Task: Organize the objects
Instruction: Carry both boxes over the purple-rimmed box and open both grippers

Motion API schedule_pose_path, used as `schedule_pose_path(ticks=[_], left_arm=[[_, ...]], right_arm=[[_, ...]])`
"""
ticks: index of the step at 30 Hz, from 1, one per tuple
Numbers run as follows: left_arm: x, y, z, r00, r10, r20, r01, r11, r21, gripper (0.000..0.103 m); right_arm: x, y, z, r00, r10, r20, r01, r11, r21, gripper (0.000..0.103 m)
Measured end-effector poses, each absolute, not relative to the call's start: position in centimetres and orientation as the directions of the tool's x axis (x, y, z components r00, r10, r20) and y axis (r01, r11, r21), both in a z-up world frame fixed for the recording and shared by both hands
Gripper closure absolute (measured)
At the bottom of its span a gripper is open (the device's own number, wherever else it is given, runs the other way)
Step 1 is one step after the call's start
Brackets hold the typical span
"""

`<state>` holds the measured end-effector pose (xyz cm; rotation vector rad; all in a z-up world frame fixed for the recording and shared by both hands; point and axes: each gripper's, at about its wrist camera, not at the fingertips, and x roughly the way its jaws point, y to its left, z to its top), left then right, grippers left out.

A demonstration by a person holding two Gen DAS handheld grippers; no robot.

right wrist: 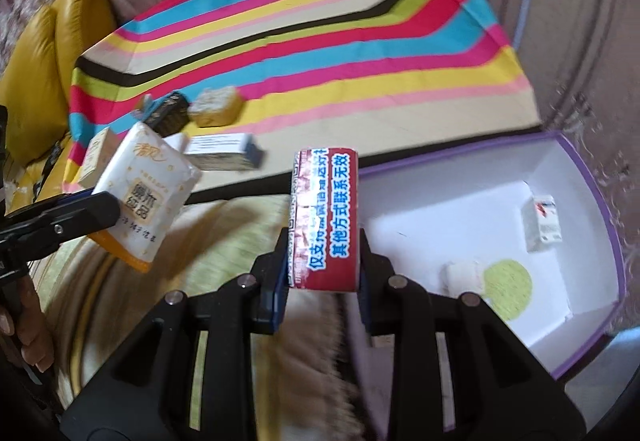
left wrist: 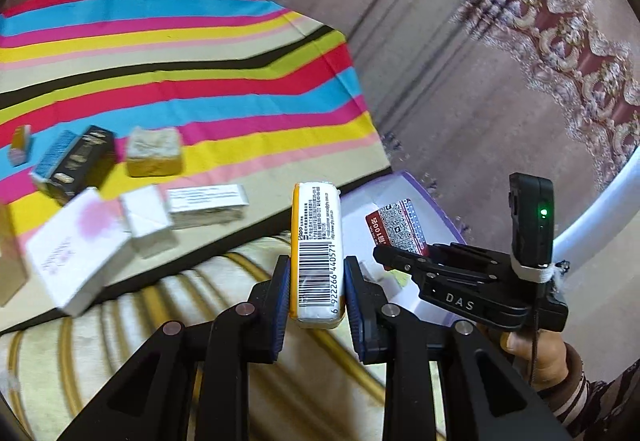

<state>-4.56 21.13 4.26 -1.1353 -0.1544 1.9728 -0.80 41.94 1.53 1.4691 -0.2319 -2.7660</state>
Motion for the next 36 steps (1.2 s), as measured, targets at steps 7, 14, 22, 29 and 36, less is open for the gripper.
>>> schedule_pose_path(ticks=[7,14,22,29,36], left_arm=[[-3.6,25.3,3.7,-0.176,0.712,-0.680,-0.627,-0.613,-0.480,0.076],[-2.7,29.1,2.9,-0.118,0.708,-0.697,-0.652,-0.584,-0.483,0.076],[-2.2,32.1,2.0,-0.094,0.692,-0.716,-0.668,-0.577,-0.470,0.076],[-2.5,32.8,1.7,-0.087,0.686,-0.722,-0.665,-0.580,-0.471,0.072],[-2.4,31.9,2.0,-0.112,0.689,-0.716,-0.651,-0.595,-0.471,0.062]], right_arm=[[1.0,47.0,0.7,-0.558,-0.024,-0.829,-0.169,-0.975,0.142,0.071],[2.1,50.3,0.2,-0.558,0.021,-0.829,-0.243,-0.960,0.139,0.071],[2.7,52.4,0.3,-0.567,0.089,-0.819,-0.306,-0.946,0.109,0.070],[2.9,53.0,0.2,-0.563,0.091,-0.822,-0.324,-0.939,0.118,0.060],[2.9,52.6,0.5,-0.571,0.086,-0.816,-0.314,-0.942,0.121,0.039]])
